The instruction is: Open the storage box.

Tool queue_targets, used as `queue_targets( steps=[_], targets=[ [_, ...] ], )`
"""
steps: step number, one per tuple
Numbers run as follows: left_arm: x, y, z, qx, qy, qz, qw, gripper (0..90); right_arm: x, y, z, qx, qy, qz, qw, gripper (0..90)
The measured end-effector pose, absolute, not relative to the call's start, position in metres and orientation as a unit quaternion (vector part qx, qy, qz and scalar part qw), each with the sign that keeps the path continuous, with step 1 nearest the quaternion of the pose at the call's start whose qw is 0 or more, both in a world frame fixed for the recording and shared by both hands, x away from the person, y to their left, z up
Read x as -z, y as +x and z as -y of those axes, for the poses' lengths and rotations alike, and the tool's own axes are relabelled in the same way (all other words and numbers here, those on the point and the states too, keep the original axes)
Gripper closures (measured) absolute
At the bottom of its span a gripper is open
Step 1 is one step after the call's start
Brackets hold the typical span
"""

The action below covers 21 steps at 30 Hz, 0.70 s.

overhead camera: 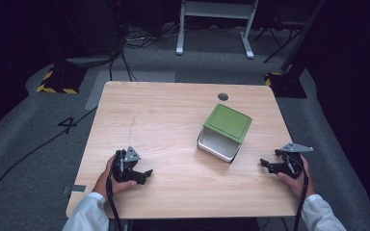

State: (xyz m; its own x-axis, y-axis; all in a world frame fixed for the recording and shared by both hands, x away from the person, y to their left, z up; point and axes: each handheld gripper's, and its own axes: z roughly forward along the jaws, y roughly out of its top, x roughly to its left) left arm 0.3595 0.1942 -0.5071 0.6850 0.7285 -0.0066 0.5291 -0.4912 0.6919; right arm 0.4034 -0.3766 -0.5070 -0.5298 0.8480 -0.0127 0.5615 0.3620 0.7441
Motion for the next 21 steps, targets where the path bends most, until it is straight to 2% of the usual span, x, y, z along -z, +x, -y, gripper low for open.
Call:
queue_targets(
  steps=[12,15,21],
  targets=[
    [0.5053,0.3615,-0.1936,-0.133,0.866,-0.344,0.339,12.6,0.5070,0.4033,0.3766,-0.354,0.440,-0.800,0.203,15.4],
    [0.5028,0.3617,-0.1949,-0.126,0.872,-0.335,0.335,16.8,0.5070,0.4033,0.3766,-0.353,0.441,-0.800,0.203,15.4],
    [0.4984,0.3615,-0.1903,-0.133,0.873,-0.322,0.340,16.5,0.5070,0.4033,0.3766,-0.353,0.441,-0.800,0.203,15.4]
  ],
)
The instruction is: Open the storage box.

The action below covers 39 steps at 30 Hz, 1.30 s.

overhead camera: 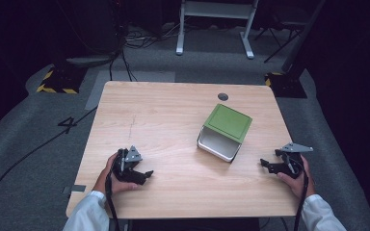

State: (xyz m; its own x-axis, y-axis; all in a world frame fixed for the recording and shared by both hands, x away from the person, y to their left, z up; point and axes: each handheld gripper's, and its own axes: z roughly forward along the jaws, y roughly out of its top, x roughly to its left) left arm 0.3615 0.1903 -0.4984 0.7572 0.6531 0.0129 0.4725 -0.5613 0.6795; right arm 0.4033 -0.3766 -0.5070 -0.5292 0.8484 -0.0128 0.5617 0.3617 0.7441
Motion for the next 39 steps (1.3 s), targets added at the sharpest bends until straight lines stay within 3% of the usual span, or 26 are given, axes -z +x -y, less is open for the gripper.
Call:
queue_targets(
  steps=[20,39],
  targets=[
    [0.475,0.373,-0.137,-0.122,0.889,-0.248,0.366,18.8,0.507,0.403,0.377,-0.353,0.441,-0.800,0.203,15.4],
    [0.457,0.386,-0.110,-0.109,0.882,-0.222,0.400,18.7,0.507,0.403,0.377,-0.354,0.441,-0.800,0.203,15.4]
  ],
)
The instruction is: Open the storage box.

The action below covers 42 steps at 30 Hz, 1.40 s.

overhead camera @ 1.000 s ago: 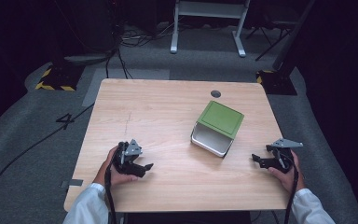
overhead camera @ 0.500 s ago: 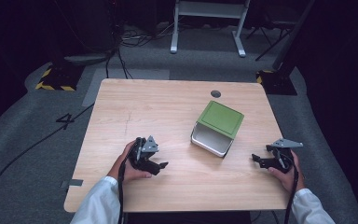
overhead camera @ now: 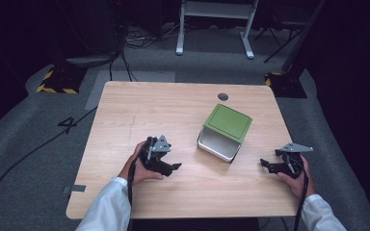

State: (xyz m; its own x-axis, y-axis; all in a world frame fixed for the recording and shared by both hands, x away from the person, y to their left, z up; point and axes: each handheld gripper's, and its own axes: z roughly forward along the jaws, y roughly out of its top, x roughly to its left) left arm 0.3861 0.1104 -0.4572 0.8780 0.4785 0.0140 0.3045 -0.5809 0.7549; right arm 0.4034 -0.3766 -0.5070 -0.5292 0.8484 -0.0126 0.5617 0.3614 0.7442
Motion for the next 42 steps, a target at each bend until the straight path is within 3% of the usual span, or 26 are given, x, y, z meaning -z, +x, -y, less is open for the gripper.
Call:
queue_targets(
  steps=[23,42],
  targets=[
    [0.440,0.392,-0.051,-0.108,0.891,-0.148,0.415,19.8,0.507,0.403,0.377,-0.354,0.441,-0.800,0.203,15.4],
    [0.440,0.402,-0.019,-0.098,0.892,-0.124,0.424,19.7,0.507,0.403,0.377,-0.354,0.441,-0.800,0.203,15.4]
  ],
)
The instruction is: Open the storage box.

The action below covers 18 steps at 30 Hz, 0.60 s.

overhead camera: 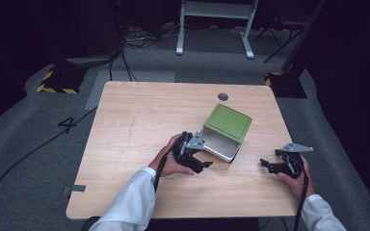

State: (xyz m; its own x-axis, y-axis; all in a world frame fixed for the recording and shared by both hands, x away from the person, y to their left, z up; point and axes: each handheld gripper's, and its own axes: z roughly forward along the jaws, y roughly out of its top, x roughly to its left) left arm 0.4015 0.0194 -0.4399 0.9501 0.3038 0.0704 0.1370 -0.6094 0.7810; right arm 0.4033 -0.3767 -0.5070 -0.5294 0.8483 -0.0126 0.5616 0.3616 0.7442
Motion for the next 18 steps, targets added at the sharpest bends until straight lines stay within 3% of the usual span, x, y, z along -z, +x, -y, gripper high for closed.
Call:
queue_targets(
  steps=[18],
  targets=[
    [0.450,0.415,-0.002,-0.093,0.892,-0.128,0.425,18.5,0.507,0.403,0.377,-0.354,0.441,-0.800,0.203,15.4]
  ],
)
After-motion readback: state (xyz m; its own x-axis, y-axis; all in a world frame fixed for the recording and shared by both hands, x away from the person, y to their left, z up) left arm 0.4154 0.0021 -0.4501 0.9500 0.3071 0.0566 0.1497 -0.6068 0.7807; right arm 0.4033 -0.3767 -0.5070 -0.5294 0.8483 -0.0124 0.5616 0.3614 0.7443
